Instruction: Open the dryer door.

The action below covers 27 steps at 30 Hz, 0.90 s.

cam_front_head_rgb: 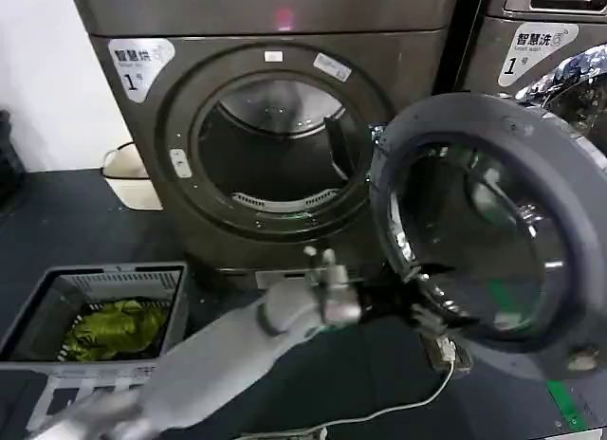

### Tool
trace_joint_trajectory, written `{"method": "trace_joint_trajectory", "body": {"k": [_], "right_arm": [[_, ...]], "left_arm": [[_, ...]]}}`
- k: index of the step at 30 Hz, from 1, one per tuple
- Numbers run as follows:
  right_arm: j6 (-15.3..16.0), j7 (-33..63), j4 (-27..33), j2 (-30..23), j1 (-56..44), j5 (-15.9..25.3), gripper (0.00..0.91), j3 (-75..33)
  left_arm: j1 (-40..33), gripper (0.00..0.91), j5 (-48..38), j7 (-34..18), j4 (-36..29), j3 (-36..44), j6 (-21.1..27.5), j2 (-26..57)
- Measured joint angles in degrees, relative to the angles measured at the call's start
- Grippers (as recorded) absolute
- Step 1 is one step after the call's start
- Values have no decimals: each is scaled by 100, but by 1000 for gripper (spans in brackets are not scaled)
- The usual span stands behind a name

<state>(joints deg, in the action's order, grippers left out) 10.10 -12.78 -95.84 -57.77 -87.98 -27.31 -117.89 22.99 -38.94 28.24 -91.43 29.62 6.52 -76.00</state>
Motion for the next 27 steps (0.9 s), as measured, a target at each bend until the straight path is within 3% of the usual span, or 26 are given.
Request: {"method": "trace_joint_trajectory", "body": {"k": [16, 24, 27], "right_arm": [[-124, 65, 76, 22, -161, 3, 907, -406], [-160, 56, 56, 6, -211, -14, 907, -474], [-168, 44, 55, 6, -212, -16, 907, -478]], "left_arm": [[-577, 907, 194, -248, 1400, 130, -139, -1313], [-650, 907, 946, -534, 1798, 126, -823, -1620], [-662, 907, 1108, -673, 1913, 144, -846, -1620]]}}
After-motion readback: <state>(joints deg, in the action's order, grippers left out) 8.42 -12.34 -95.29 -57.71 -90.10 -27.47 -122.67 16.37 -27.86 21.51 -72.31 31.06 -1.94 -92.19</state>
